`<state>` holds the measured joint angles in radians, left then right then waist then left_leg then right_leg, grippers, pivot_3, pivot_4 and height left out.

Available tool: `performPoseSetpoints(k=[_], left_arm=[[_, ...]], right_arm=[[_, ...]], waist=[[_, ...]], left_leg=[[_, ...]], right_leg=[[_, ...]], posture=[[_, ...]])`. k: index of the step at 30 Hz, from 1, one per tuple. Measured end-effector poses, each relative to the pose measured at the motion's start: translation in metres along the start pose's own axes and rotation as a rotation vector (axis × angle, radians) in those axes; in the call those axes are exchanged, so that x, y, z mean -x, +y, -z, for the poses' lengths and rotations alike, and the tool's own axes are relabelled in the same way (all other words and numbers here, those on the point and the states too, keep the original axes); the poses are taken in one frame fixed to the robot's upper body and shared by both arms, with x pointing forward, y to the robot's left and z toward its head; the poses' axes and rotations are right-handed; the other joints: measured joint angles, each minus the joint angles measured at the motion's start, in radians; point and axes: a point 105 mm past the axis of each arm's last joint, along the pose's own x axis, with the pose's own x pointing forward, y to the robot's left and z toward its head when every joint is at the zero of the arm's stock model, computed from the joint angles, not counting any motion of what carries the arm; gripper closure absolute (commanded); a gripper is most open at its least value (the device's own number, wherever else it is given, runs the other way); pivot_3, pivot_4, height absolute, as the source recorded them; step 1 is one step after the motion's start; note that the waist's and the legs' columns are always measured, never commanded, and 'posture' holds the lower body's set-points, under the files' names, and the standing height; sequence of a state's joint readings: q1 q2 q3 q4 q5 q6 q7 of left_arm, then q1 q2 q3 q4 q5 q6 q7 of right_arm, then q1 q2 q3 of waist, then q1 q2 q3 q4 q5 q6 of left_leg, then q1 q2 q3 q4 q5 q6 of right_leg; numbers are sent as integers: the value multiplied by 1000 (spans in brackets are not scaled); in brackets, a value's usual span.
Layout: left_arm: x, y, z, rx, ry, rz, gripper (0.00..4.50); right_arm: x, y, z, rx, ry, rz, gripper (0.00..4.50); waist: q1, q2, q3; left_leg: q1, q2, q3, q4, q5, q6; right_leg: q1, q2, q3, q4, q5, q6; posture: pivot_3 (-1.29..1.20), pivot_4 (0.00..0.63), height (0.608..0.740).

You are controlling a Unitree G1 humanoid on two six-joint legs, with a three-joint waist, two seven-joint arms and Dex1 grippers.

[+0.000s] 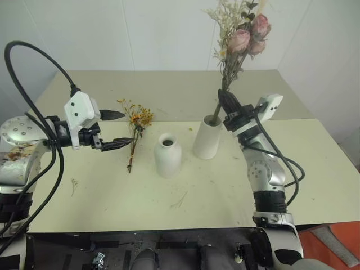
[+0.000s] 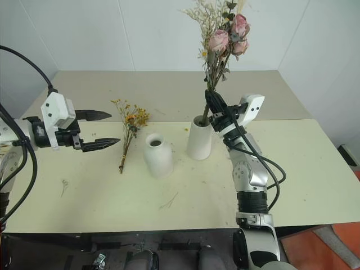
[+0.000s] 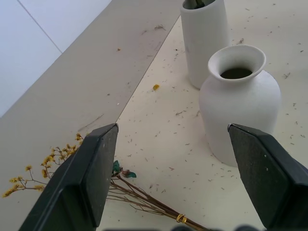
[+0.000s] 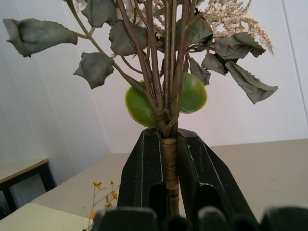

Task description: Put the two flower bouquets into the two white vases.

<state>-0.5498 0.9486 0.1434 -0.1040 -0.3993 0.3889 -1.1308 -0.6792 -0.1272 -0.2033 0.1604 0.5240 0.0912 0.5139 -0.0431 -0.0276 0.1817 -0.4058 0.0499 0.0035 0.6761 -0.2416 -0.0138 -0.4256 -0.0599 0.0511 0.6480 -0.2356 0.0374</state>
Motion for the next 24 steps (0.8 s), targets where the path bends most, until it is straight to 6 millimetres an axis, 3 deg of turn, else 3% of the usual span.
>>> performPoseSetpoints(k=[10, 18, 24], left_arm=[[0, 0, 0, 0, 0, -1, 549], [1, 0, 3, 10, 6, -5, 549], [8, 4, 12, 49, 42, -45, 549]], right_arm=[[17, 14, 0, 16, -3, -59, 35], [36, 31, 5, 34, 42, -112, 35], [47, 32, 8, 118, 137, -142, 35]], waist=[[0, 0, 0], [0, 0, 0], [0, 0, 0]], left_leg=[[0, 0, 0, 0, 0, 0], [0, 0, 0, 0, 0, 0], [1, 0, 0, 0, 0, 0]], right_leg=[[0, 0, 0, 0, 0, 0], [0, 0, 0, 0, 0, 0], [0, 0, 0, 0, 0, 0]], posture=[[0, 150, 740], [0, 150, 740], [0, 150, 740]])
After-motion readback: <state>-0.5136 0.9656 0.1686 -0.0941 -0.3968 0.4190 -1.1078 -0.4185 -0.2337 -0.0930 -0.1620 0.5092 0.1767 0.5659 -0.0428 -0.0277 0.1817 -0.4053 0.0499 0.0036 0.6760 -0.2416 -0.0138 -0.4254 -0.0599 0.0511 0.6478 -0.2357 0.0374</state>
